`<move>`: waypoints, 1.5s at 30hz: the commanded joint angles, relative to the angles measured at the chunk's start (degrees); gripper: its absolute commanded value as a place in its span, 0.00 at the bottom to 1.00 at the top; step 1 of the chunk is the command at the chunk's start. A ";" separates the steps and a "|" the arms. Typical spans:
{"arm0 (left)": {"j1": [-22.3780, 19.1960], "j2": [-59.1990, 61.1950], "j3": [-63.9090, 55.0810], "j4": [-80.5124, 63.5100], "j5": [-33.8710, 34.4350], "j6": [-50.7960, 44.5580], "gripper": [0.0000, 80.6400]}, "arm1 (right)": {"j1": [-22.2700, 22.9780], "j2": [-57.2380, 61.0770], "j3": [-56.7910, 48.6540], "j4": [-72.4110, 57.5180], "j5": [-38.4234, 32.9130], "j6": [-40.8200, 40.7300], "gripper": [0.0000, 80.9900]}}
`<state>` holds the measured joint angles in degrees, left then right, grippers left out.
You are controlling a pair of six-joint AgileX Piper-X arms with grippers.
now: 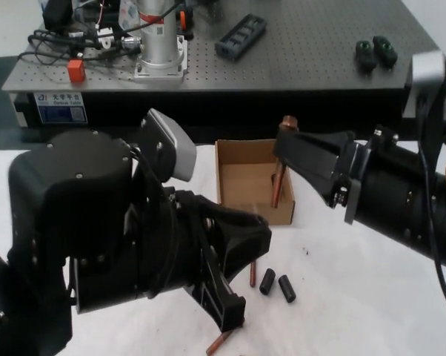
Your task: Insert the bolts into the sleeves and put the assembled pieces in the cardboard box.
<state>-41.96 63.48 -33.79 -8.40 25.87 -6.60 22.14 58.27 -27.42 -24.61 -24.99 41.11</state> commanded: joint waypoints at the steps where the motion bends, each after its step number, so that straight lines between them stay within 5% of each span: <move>1: -0.07 -0.78 -0.02 -2.47 1.07 -1.05 0.01 | 0.08 0.03 -0.30 -1.51 -0.48 0.38 0.02; 19: -0.07 -0.78 -0.02 -7.07 3.00 -4.11 0.01 | 0.22 0.03 -0.30 0.22 -4.20 -0.01 0.02; 31: -0.07 -0.78 -0.02 -10.82 -4.13 -7.92 0.01 | 0.22 0.03 -0.30 0.22 -8.04 -0.27 0.02; 37: -0.07 -0.78 -0.02 -11.04 -4.31 -7.80 0.01 | 0.22 0.03 -0.30 0.22 -11.59 -2.63 0.54; 45: 0.61 2.29 -1.74 -11.04 -15.68 -9.81 0.01 | -6.46 -4.46 -0.16 7.54 -13.58 -2.86 0.48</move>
<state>-42.13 63.25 -32.95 -17.04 21.66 -13.99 19.34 57.00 -27.53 -21.86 -37.01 39.06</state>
